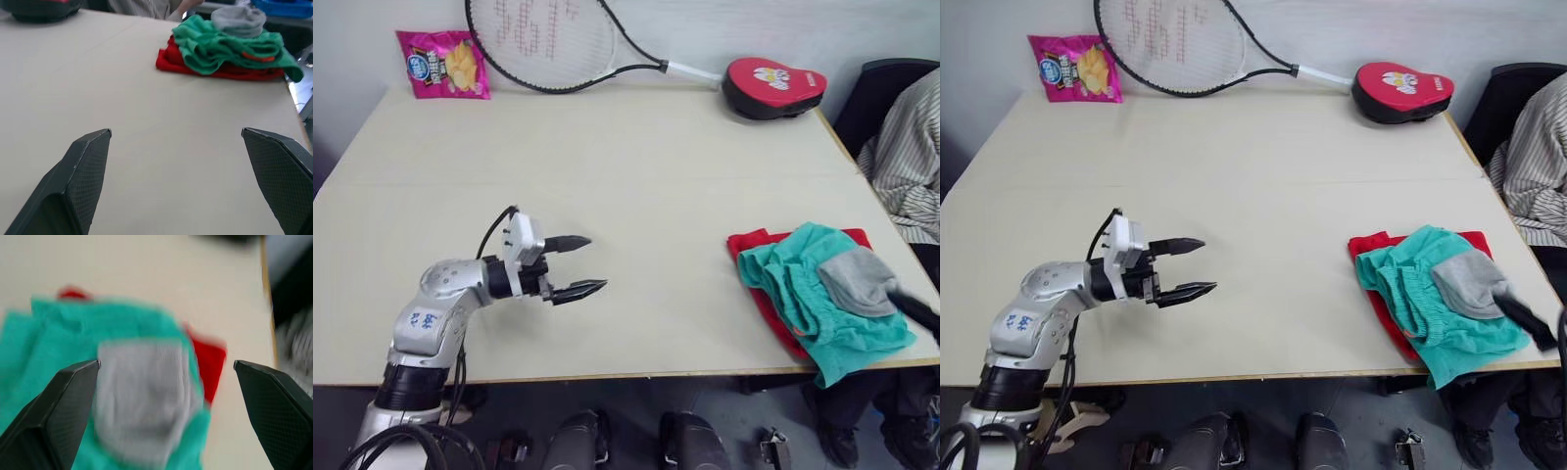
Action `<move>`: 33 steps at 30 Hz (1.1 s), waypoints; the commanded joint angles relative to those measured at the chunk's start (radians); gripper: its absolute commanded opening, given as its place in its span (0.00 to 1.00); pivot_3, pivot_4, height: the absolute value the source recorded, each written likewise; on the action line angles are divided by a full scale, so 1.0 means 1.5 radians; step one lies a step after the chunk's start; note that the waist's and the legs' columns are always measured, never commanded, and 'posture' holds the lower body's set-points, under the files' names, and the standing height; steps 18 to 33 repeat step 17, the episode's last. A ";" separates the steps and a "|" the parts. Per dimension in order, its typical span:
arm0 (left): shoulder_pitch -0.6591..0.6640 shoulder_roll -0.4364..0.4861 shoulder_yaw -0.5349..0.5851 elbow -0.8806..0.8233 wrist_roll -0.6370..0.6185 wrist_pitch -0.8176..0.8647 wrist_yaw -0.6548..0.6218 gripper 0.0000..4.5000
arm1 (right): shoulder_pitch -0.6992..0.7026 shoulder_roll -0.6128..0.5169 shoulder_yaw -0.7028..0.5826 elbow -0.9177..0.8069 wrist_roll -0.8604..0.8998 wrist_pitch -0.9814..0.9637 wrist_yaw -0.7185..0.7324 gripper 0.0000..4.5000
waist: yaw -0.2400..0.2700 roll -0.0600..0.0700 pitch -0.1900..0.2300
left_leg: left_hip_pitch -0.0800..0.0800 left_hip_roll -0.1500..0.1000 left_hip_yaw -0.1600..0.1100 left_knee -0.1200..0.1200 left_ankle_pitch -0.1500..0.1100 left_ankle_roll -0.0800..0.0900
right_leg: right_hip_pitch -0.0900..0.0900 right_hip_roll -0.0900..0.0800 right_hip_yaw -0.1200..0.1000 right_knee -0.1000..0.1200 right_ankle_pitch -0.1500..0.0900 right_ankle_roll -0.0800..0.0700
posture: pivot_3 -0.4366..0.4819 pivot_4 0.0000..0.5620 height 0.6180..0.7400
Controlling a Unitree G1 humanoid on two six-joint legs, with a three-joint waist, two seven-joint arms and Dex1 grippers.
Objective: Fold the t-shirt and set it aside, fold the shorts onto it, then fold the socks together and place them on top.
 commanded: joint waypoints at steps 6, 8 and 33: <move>0.178 0.080 0.139 -0.042 0.038 -0.057 0.038 1.00 | -0.351 0.105 0.413 0.049 -0.200 -0.167 0.251 0.99 | 0.000 -0.002 0.002 | -0.001 0.003 -0.002 0.000 -0.001 -0.004 | -0.001 0.002 -0.003 -0.001 -0.003 -0.004 | 0.48 0.27 1.00; 0.225 0.086 0.157 -0.027 0.055 -0.101 0.032 1.00 | -0.416 0.185 0.495 0.126 -0.269 -0.236 0.292 0.99 | -0.003 -0.002 0.003 | -0.001 0.003 -0.001 0.000 0.000 -0.002 | 0.000 0.002 -0.003 -0.002 -0.003 -0.004 | 0.48 0.27 1.00; 0.347 0.056 0.188 -0.046 0.104 -0.216 0.075 1.00 | -0.492 0.339 0.569 0.331 -0.350 -0.414 0.369 0.99 | 0.003 -0.002 0.004 | -0.001 0.000 -0.002 0.001 -0.001 -0.003 | 0.000 -0.002 -0.003 0.003 -0.002 -0.003 | 0.48 0.27 1.00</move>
